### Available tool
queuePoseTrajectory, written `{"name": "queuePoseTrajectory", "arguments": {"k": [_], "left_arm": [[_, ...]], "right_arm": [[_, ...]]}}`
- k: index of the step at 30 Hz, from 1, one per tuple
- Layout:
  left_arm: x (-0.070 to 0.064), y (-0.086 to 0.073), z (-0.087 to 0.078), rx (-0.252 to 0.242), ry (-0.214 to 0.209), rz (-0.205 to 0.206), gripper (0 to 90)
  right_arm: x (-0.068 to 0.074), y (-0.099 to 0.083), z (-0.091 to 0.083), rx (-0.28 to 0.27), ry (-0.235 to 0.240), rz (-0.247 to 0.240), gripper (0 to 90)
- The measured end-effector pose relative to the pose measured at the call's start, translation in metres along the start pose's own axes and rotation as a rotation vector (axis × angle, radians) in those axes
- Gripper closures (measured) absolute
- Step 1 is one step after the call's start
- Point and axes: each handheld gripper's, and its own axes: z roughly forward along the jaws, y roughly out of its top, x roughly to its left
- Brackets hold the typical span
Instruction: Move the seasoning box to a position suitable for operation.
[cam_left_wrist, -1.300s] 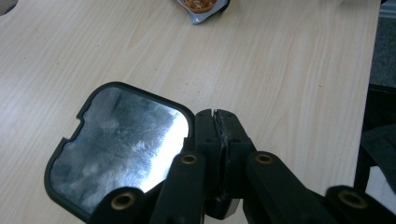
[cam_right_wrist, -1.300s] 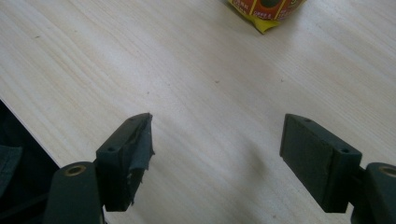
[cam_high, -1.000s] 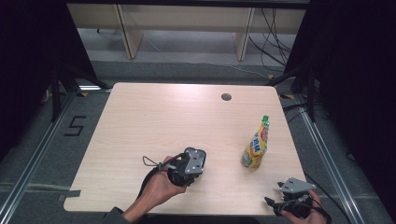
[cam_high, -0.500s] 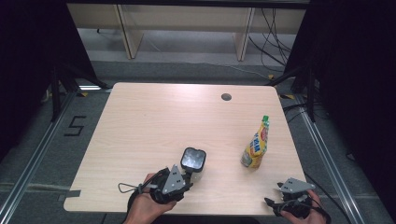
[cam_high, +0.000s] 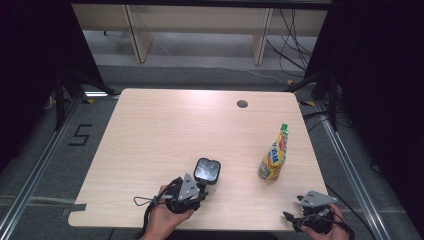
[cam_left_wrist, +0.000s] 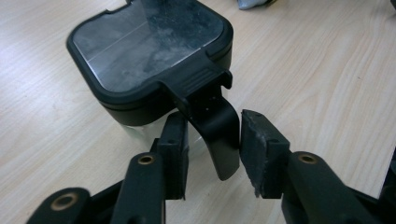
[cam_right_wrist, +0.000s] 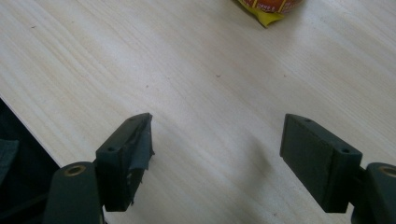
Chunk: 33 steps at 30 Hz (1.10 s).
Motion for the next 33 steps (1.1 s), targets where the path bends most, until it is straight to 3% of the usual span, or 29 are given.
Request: {"name": "queuePoseTrajectory", "arguments": {"k": [3, 8, 12, 13, 14, 16, 20, 21, 25, 27, 33], "left_arm": [[0.0, -0.004, 0.001, 0.004, 0.018, -0.002, 65.8], [0.013, -0.01, -0.008, 0.026, 0.054, 0.008, 67.9], [0.029, -0.015, -0.011, 0.018, 0.09, -0.023, 69.2], [0.032, -0.015, -0.011, 0.017, 0.109, -0.048, 69.4], [0.036, -0.015, -0.011, 0.012, 0.111, -0.036, 69.4], [0.041, -0.015, -0.01, 0.009, 0.1, -0.086, 69.3], [0.051, -0.015, -0.004, -0.016, 0.104, -0.137, 71.1], [0.054, -0.015, -0.004, -0.017, 0.111, -0.11, 71.2], [0.056, -0.015, -0.004, -0.011, 0.106, -0.09, 72.1], [0.055, -0.016, -0.005, -0.001, 0.106, -0.092, 72.3], [0.054, -0.017, -0.006, -0.015, 0.042, -0.11, 72.5]], "right_arm": [[-0.002, 0.0, 0.0, -0.003, -0.002, -0.018, 26.2], [-0.002, 0.0, 0.0, -0.004, -0.001, -0.017, 26.2], [-0.001, 0.0, 0.0, -0.001, -0.005, -0.022, 26.2], [-0.002, 0.0, 0.0, -0.002, -0.008, -0.024, 26.2], [-0.001, 0.001, 0.0, -0.001, -0.004, -0.017, 26.2], [-0.001, 0.001, 0.0, 0.001, -0.003, -0.015, 26.2], [-0.001, 0.001, 0.0, 0.003, -0.005, -0.014, 26.2], [-0.001, 0.0, 0.0, 0.0, -0.006, -0.011, 26.2], [-0.001, 0.0, 0.001, 0.001, -0.005, -0.015, 26.2], [-0.001, 0.001, 0.001, 0.001, -0.005, -0.017, 26.2], [0.0, 0.001, 0.001, 0.004, -0.002, -0.018, 26.2]]}}
